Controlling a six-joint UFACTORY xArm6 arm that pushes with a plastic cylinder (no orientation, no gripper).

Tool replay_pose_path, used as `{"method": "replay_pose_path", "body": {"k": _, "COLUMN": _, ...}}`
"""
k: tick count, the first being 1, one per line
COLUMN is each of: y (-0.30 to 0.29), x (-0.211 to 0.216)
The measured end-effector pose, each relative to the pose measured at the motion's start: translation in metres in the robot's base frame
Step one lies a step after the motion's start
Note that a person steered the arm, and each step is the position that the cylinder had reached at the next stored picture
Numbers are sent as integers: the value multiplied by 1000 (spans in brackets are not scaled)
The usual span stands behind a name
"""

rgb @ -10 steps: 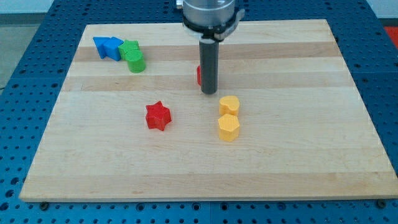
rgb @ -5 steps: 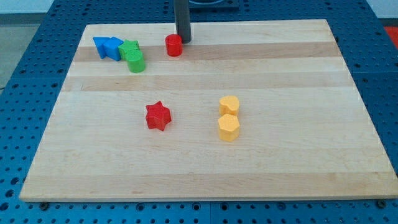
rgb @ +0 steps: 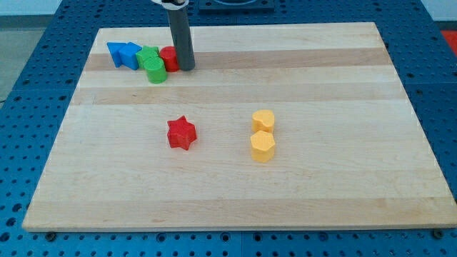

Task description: Move the red circle to the top left of the board

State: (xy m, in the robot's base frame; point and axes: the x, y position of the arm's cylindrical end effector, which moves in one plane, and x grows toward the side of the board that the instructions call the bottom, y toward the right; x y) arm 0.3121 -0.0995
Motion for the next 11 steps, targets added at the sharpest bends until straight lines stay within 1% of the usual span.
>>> {"method": "replay_pose_path", "body": {"k": 1, "y": -9, "x": -11}}
{"method": "replay_pose_path", "body": {"k": 2, "y": -43, "x": -27}}
{"method": "replay_pose_path", "body": {"k": 3, "y": -62, "x": -36}}
{"method": "replay_pose_path", "body": {"k": 4, "y": -68, "x": -52}}
{"method": "replay_pose_path", "body": {"k": 5, "y": -73, "x": -77}}
{"method": "replay_pose_path", "body": {"k": 6, "y": -75, "x": -87}}
{"method": "replay_pose_path", "body": {"k": 9, "y": -48, "x": -95}}
{"method": "replay_pose_path", "body": {"k": 10, "y": -50, "x": -96}}
{"method": "replay_pose_path", "body": {"k": 11, "y": -19, "x": -94}}
